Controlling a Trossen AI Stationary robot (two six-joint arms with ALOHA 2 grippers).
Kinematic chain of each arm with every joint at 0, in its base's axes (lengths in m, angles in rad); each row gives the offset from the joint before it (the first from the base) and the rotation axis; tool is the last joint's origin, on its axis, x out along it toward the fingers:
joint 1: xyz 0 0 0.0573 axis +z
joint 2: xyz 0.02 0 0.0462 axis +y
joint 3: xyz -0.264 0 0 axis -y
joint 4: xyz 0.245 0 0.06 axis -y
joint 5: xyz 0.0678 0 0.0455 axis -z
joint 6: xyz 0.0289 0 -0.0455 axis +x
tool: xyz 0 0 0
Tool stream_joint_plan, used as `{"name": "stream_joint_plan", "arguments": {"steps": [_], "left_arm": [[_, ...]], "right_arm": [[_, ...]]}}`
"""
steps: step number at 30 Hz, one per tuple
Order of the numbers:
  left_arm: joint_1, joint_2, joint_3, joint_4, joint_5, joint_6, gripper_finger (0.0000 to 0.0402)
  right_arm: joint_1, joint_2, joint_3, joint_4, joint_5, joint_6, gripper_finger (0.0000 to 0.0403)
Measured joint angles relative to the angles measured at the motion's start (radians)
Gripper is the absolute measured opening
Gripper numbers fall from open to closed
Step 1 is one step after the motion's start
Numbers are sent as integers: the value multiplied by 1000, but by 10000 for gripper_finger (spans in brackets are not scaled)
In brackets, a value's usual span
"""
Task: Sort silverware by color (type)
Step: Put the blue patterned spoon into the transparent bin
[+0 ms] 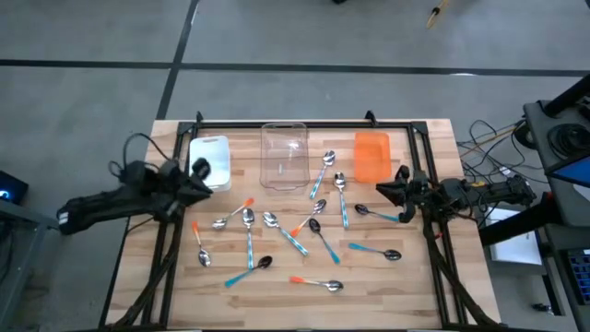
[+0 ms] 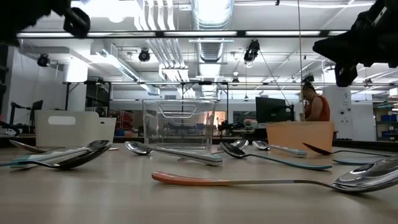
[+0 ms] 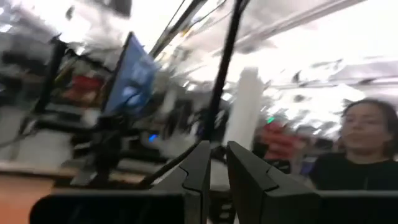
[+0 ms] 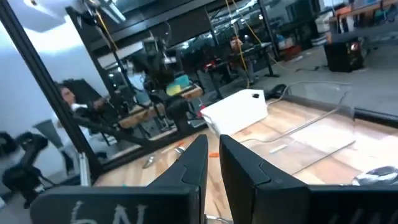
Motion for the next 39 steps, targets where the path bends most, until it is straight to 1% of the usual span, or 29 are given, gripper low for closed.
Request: {"name": "stream_joint_plan", "arguments": {"steps": [2,6,9,13,19,22,24,27,29,34,37,39], "left_arm": [[-9,13,-109,183,4,-15,36],[-39,34,-71,84,27,15,36],[-52,42,-62,78,40,59,36],[-53,42,-66,80,55,96,36],[-53,44,-91,72,55,156,36],[-53,48,-91,74,54,172,36],[-53,50,-91,74,54,168,36],[-53,50,-77,74,54,94,36],[-53,48,-64,81,54,82,36],[-52,50,-31,77,52,205,36],[-52,49,-7,77,51,225,36],[-52,49,12,76,51,226,36]], "right_arm": [[0,1,0,32,0,11,34],[0,0,0,128,4,5,34],[0,0,1,166,14,-12,34],[0,6,13,165,43,-17,34],[0,50,47,157,142,-29,34],[0,99,88,134,197,-29,34],[0,140,124,108,220,-28,34],[0,211,193,49,241,-20,34],[0,262,241,-6,247,6,34],[0,384,384,-228,249,133,34],[-1,457,465,-371,259,226,34],[-1,501,515,-433,271,300,34]]}}
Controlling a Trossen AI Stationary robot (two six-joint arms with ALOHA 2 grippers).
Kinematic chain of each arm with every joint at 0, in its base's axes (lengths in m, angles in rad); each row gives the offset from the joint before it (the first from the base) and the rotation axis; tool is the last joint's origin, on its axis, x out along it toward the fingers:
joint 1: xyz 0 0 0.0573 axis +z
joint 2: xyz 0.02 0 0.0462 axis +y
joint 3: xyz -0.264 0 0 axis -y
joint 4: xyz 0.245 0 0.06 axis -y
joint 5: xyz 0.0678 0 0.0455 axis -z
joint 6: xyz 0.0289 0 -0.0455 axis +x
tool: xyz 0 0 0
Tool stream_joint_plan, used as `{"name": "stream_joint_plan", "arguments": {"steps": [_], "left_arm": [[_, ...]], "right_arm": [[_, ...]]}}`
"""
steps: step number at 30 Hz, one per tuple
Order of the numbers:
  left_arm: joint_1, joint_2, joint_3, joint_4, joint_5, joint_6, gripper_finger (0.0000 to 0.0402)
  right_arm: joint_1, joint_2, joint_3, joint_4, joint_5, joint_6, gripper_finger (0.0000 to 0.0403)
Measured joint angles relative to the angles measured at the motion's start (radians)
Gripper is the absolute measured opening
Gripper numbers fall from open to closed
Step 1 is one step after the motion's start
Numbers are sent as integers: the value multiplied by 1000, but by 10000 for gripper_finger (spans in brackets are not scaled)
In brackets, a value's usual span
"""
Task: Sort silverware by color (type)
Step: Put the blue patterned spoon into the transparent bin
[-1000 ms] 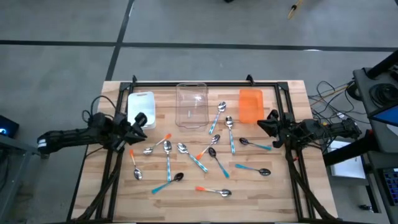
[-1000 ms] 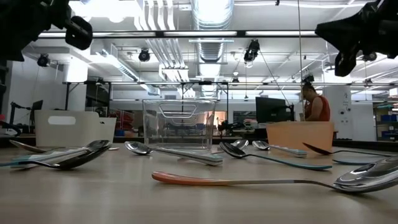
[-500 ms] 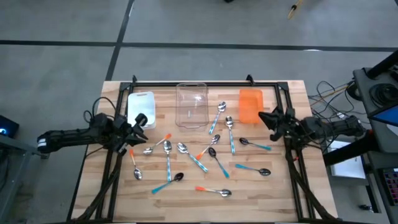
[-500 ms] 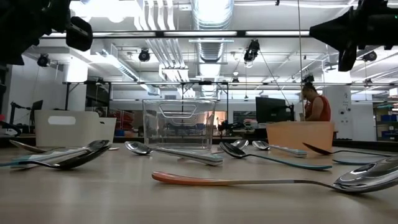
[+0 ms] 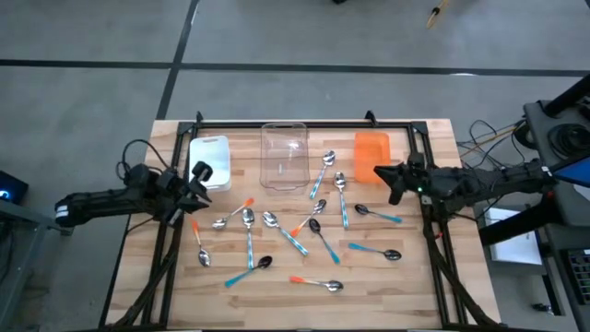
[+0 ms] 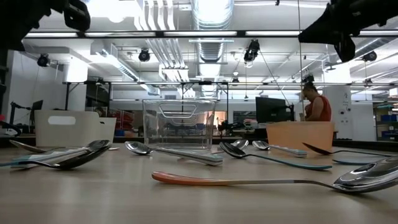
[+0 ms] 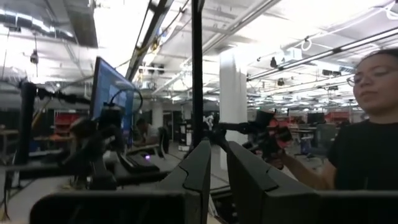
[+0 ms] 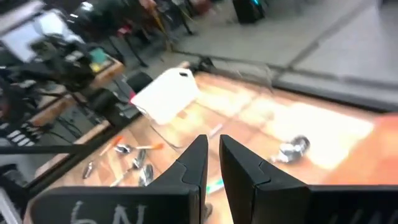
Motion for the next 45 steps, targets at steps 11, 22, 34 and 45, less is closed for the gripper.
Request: {"name": "stream_joint_plan", "arguments": {"steps": [11,22,34,45], "left_arm": [[0,43,72,-1,-138,31,36],[0,114,92,-4,-546,253,36],[1,119,131,-3,-551,474,36],[1,115,159,-48,-551,453,36]], "right_arm": [[-18,246,191,-86,-29,140,34],[-114,502,383,-276,-246,382,34],[-161,798,607,-603,-359,454,34],[-235,1008,665,-624,-517,404,34]]}}
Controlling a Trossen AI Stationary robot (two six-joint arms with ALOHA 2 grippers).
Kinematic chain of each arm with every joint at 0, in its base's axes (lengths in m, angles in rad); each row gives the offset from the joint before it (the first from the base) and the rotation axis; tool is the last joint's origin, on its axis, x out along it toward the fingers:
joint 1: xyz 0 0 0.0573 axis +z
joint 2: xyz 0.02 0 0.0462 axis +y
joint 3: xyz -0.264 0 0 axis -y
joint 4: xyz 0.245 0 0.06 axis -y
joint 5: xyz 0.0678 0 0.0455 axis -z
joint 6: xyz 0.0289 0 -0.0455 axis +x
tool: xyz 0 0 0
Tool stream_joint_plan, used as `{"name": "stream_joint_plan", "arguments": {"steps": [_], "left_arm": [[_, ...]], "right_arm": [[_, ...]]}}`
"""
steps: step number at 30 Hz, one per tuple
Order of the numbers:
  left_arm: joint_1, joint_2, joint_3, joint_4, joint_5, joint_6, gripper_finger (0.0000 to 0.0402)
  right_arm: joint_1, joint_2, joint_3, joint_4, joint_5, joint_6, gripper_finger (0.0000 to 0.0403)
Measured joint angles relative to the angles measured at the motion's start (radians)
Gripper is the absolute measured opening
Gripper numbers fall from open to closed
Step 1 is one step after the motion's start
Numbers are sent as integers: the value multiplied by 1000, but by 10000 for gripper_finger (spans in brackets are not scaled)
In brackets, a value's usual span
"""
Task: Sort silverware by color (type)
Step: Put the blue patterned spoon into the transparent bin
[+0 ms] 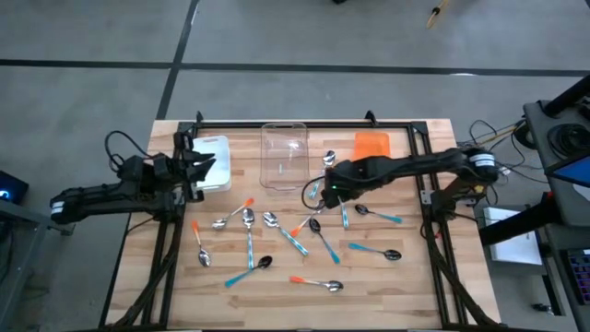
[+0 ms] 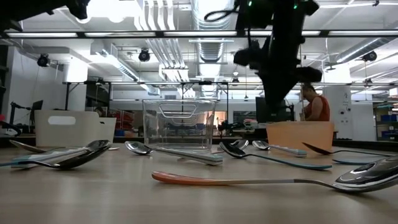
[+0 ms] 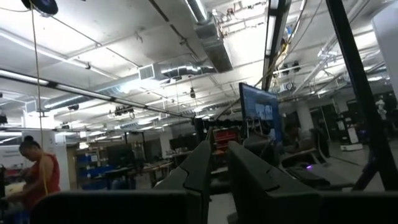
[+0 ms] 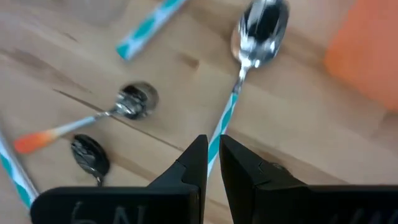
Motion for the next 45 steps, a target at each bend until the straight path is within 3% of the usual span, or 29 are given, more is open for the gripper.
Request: {"name": "stream_joint_plan", "arguments": {"steps": [9,19,28,39,45], "left_arm": [[0,-11,0,-7,0,-8,36],[0,-9,-2,-6,0,-8,36],[0,-4,-2,-6,0,2,36],[0,-3,-2,-6,0,3,36],[0,-3,-2,-6,0,3,36]], "right_arm": [[-51,131,-2,1,-157,-74,34],[-57,165,0,8,-130,-137,34],[-74,165,0,9,-82,-58,38],[-72,165,-2,36,-58,-76,155],[-72,164,-26,91,-58,-76,177]]}}
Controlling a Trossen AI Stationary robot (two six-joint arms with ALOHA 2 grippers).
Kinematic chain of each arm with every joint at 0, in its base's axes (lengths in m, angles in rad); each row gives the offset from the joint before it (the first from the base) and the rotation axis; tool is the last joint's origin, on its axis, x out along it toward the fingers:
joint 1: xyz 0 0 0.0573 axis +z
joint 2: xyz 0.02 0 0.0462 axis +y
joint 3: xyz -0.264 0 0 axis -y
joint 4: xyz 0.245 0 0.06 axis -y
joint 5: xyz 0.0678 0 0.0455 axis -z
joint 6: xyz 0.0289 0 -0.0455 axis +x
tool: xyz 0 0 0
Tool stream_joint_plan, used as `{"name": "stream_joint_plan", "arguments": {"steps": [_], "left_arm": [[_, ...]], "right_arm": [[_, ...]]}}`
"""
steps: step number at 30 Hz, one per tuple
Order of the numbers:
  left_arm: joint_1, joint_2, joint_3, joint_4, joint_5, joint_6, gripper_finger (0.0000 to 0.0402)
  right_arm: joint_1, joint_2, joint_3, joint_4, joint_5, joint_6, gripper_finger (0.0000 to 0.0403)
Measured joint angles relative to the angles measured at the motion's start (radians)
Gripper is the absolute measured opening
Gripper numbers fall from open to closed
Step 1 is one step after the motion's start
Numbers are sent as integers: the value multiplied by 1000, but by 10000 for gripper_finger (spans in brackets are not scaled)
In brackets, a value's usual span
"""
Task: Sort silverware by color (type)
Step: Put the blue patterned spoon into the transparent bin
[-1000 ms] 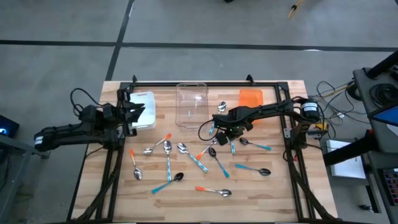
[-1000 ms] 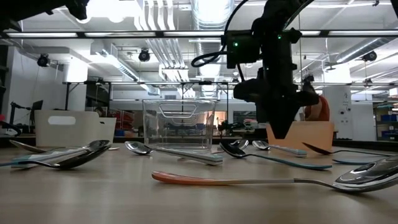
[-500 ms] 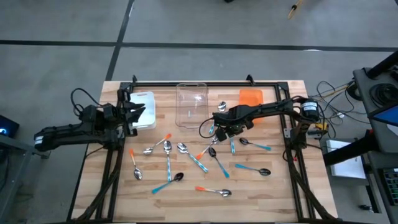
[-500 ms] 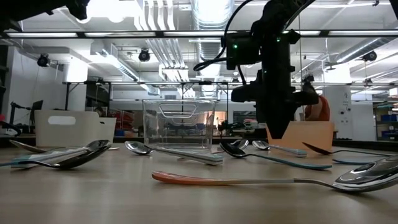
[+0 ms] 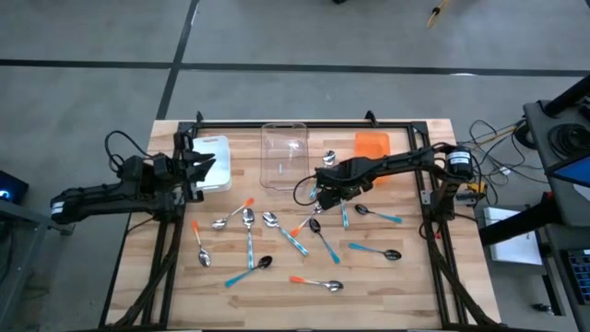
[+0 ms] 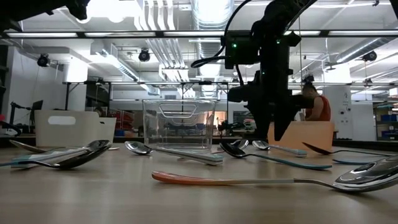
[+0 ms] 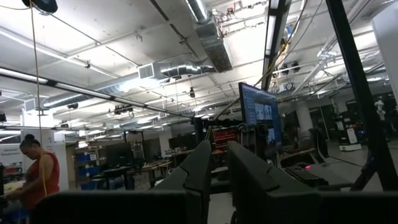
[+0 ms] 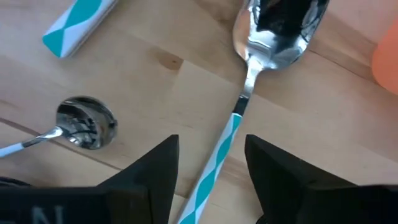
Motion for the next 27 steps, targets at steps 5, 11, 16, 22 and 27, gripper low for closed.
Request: {"name": "stream_joint_plan", "arguments": {"steps": [5,11,16,22,27], "left_arm": [[0,0,0,0,0,0,36],[0,0,0,0,0,0,36],[0,0,0,0,0,0,36],[0,0,0,0,0,0,36],[0,0,0,0,0,0,36]], "right_arm": [[0,0,-24,14,3,11,164],[0,0,-74,91,27,36,140],[0,-2,-108,120,34,64,116],[0,-2,-115,122,52,90,73],[0,-2,-115,126,53,102,33]]}}
